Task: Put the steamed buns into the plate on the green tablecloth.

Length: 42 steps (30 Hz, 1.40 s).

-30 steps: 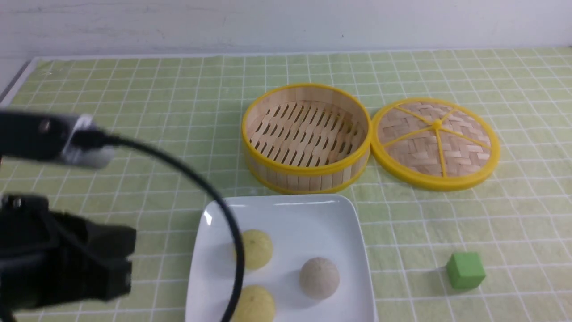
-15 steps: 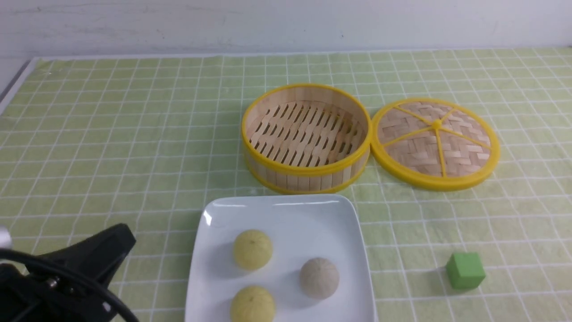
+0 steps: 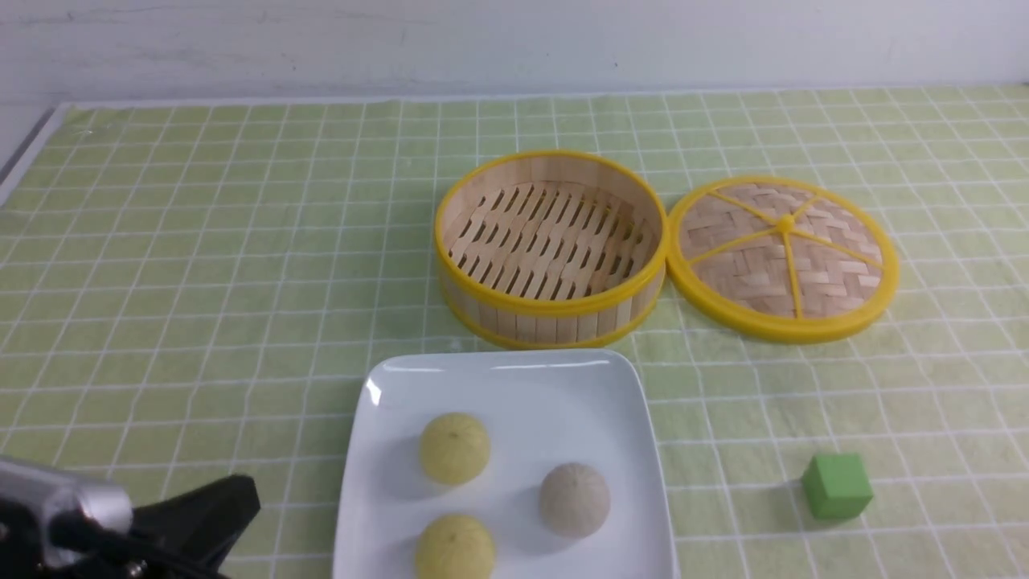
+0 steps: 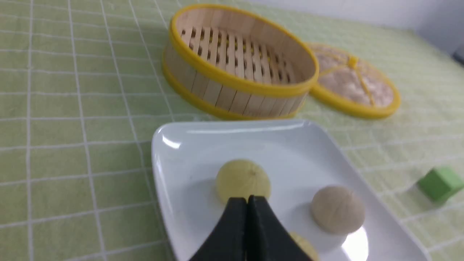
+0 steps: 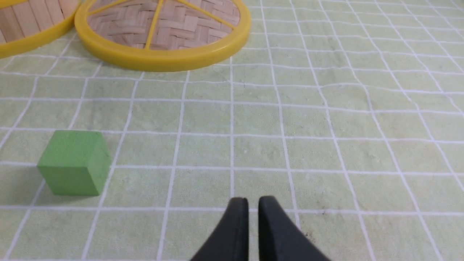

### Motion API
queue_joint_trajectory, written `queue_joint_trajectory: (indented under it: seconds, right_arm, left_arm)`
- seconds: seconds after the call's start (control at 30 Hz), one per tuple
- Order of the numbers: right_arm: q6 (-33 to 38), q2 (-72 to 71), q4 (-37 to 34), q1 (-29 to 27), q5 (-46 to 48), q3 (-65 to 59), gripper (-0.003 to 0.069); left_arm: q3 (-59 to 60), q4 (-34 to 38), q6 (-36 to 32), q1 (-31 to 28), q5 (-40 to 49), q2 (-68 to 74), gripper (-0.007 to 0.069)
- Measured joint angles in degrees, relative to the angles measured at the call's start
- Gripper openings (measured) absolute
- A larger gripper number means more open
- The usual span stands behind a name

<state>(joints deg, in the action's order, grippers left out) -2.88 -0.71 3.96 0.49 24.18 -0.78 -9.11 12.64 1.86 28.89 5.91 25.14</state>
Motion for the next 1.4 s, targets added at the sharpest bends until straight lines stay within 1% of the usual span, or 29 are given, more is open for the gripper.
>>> queue_joint_trajectory:
  seconds: [0.03,0.1,0.17,0.2,0.23,0.27,0.33,0.37,0.43,0.57,0.63,0.8,0.93,1.17,1.4]
  right_arm:
    - [0.0,0.0,0.0,0.0,0.0,0.0,0.007]
    - [0.0,0.0,0.0,0.0,0.0,0.0,0.0074]
    - [0.0,0.0,0.1,0.0,0.0,0.0,0.0078]
    - [0.0,0.0,0.1,0.0,0.0,0.0,0.0078]
    - [0.0,0.0,0.1,0.0,0.0,0.0,0.0079]
    - [0.0,0.0,0.1,0.0,0.0,0.0,0.0081]
    - [0.0,0.0,0.1,0.0,0.0,0.0,0.0084]
    - [0.0,0.0,0.1,0.0,0.0,0.0,0.0085]
    - [0.0,0.0,0.1,0.0,0.0,0.0,0.009]
    - [0.0,0.0,0.1,0.0,0.0,0.0,0.0092]
    - [0.0,0.0,0.1,0.0,0.0,0.0,0.0092]
    - [0.0,0.0,0.1,0.0,0.0,0.0,0.0098]
    - [0.0,0.0,0.1,0.0,0.0,0.0,0.0101]
    - [0.0,0.0,0.1,0.0,0.0,0.0,0.0113]
    - [0.0,0.0,0.1,0.0,0.0,0.0,0.0121]
  left_arm:
    - [0.0,-0.9,-1.4,0.0,2.2,-1.0,0.0019]
    - [0.0,-2.4,-2.5,-0.3,3.8,-3.2,0.002]
    - [0.0,-5.1,-3.0,-2.3,6.0,-6.8,0.002]
    - [0.0,-5.4,-3.0,-2.3,6.3,-7.1,0.002]
    - [0.0,-6.6,-3.0,-4.0,7.3,-8.4,0.002]
    - [0.0,-9.2,-2.7,-7.3,9.3,-11.1,0.002]
    - [0.0,-11.5,-1.9,-11.0,11.2,-13.6,0.0022]
    - [0.0,-12.3,-0.9,-12.4,12.0,-14.6,0.0023]
    - [0.1,-15.4,2.1,-18.2,14.9,-18.8,0.0027]
    - [2.5,-17.6,5.8,-25.0,16.7,-23.4,0.0033]
    - [5.2,-18.1,6.5,-27.2,17.0,-24.8,0.0034]
    - [9.9,-20.2,6.7,-27.9,17.2,-25.8,0.0035]
    - [10.2,-20.7,6.7,-27.9,16.7,-25.8,0.0037]
    - [10.2,-20.9,6.7,-24.1,16.6,-25.8,0.004]
    - [10.2,-20.9,6.7,-23.7,16.6,-25.8,0.0051]
